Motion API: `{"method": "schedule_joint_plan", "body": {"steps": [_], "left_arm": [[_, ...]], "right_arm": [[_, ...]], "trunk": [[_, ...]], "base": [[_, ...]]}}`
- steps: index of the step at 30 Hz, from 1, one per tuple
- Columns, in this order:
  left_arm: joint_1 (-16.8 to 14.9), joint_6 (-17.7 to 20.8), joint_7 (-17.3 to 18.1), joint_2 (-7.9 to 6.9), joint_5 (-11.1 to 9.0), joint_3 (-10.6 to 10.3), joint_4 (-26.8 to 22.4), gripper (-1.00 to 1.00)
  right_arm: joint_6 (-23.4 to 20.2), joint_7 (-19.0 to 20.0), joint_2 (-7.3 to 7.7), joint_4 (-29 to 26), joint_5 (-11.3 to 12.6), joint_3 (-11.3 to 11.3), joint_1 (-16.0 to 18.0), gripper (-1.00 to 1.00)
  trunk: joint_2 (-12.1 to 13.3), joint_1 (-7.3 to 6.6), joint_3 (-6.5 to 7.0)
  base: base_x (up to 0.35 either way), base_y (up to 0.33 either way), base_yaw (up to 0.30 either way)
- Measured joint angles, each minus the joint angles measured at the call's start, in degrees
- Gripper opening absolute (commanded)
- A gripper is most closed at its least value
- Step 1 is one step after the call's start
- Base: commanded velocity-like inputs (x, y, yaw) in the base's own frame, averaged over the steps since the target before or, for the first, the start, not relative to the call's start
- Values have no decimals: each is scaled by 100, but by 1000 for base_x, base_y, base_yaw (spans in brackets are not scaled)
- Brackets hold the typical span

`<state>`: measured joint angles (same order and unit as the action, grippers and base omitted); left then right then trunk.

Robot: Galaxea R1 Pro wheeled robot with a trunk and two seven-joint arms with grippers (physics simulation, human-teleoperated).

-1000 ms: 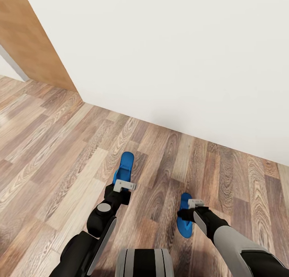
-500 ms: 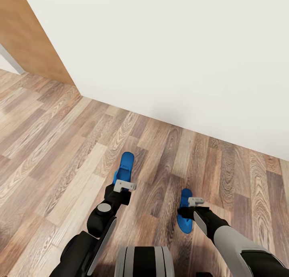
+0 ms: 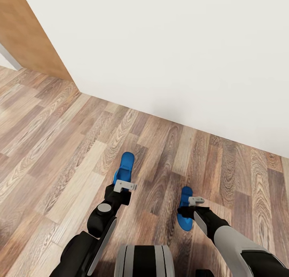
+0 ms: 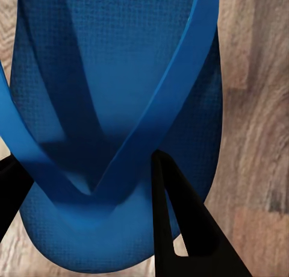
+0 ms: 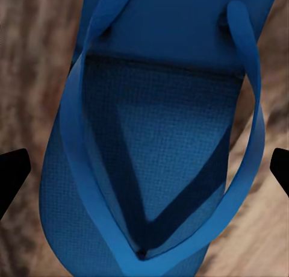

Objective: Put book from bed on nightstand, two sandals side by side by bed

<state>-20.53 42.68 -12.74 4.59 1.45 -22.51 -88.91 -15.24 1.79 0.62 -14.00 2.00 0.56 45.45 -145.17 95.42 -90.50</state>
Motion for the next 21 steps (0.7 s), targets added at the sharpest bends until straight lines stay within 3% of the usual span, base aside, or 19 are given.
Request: {"method": "schedule_joint_plan", "body": {"steps": [6,7,21], "left_arm": [[0,1,1,2,1,1,1,-100],[0,0,0,3,1,1,1,-100],[0,5,0,3,0,-7,1,-100]], "right_arm": [[1,-2,-1,-2,0,-4,0,100],[1,-2,-1,0,0,-3,0,-100],[-25,8,6,-4,-6,-10,0,-100]], "trunk": [[0,0,0],[0,0,0],[-3,5,-44]], "base": [[0,0,0],[0,0,0],[0,0,0]]}}
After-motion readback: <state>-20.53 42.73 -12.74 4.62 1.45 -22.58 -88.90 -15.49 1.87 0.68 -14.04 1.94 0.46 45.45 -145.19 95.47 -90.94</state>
